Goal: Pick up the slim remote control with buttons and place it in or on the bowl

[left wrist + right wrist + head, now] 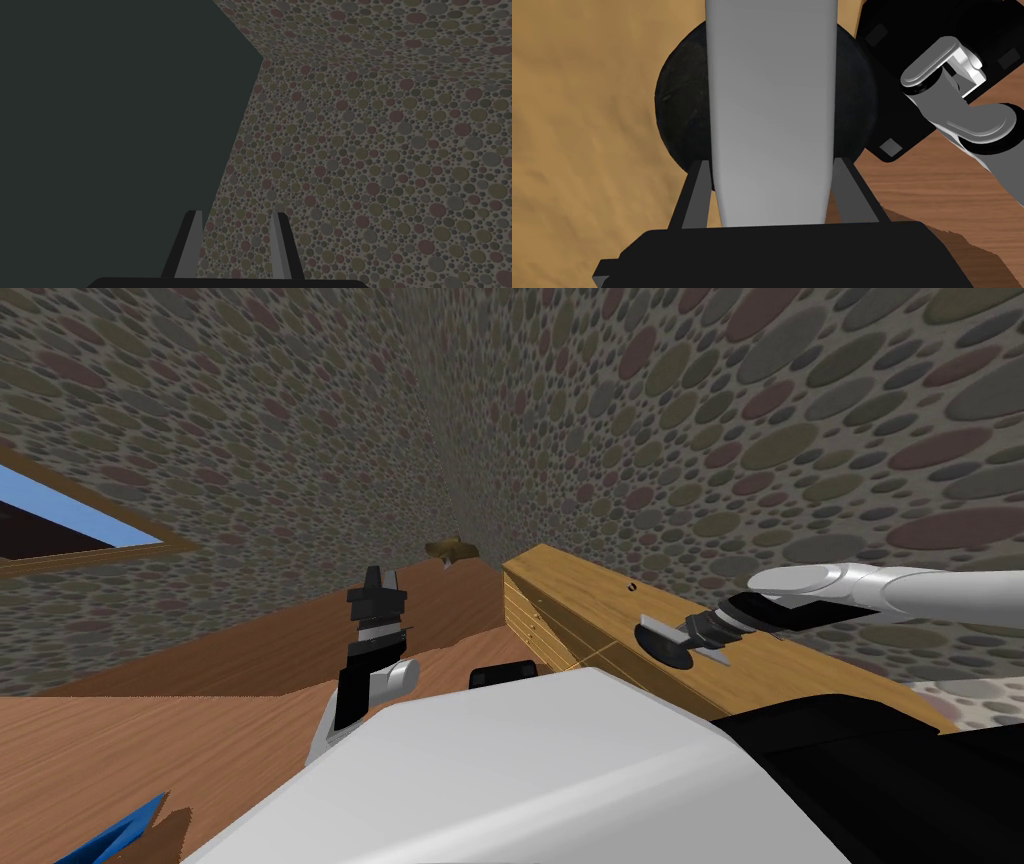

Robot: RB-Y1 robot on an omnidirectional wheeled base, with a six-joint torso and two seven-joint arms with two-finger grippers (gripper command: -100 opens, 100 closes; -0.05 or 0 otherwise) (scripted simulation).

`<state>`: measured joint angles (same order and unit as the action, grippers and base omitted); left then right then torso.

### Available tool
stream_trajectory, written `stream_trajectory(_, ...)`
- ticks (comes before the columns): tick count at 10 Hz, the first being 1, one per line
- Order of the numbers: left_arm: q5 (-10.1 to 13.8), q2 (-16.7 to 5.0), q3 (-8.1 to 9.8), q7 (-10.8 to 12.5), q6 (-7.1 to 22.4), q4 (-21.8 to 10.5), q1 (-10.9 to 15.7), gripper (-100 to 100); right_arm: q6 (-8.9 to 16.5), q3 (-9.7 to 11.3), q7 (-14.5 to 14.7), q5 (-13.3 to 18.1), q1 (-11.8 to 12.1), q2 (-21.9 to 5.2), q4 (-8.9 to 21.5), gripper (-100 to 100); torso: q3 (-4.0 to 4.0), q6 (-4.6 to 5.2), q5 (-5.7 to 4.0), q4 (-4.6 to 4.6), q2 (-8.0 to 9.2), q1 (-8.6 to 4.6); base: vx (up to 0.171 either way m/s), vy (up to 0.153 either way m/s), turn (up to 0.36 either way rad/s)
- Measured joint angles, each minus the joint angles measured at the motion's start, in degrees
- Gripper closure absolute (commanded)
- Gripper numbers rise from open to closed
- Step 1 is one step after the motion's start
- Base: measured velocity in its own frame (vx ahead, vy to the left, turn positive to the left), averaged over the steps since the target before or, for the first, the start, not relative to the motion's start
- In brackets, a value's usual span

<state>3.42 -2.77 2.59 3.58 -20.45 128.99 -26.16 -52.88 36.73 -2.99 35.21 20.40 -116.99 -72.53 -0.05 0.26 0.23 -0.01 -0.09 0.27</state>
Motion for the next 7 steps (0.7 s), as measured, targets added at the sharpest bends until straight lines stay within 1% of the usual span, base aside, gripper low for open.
stream_trajectory(4, 0.00, 0.00, 0.00, 0.00, 0.00, 0.00, 0.00, 0, -0.03, -0.01, 0.01, 0.00, 0.00, 0.00, 0.01, -100, 0.02, 0.00, -0.03, 0.01, 0.03, -0.12, 0.000, 0.000, 0.000)
stream_trajectory(5, 0.00, 0.00, 0.00, 0.00, 0.00, 0.00, 0.00, 0, -0.03, -0.01, 0.01, 0.00, 0.00, 0.00, 0.01, 0, 0.02, 0.00, -0.03, 0.01, 0.03, -0.12, 0.000, 0.000, 0.000)
stream_trajectory(6, 0.00, 0.00, 0.00, 0.00, 0.00, 0.00, 0.00, 0, -0.03, -0.01, 0.01, 0.00, 0.00, 0.00, 0.01, -100, 0.02, 0.00, -0.03, 0.01, 0.03, -0.12, 0.008, 0.033, 0.147)
stream_trajectory(7, 0.00, 0.00, 0.00, 0.00, 0.00, 0.00, 0.01, 0, -1.29, 0.18, 1.35, -0.26, -0.05, 1.16, 1.60, -100, 0.00, -0.04, -0.03, 0.00, 0.00, -0.04, 0.016, 0.034, 0.075)
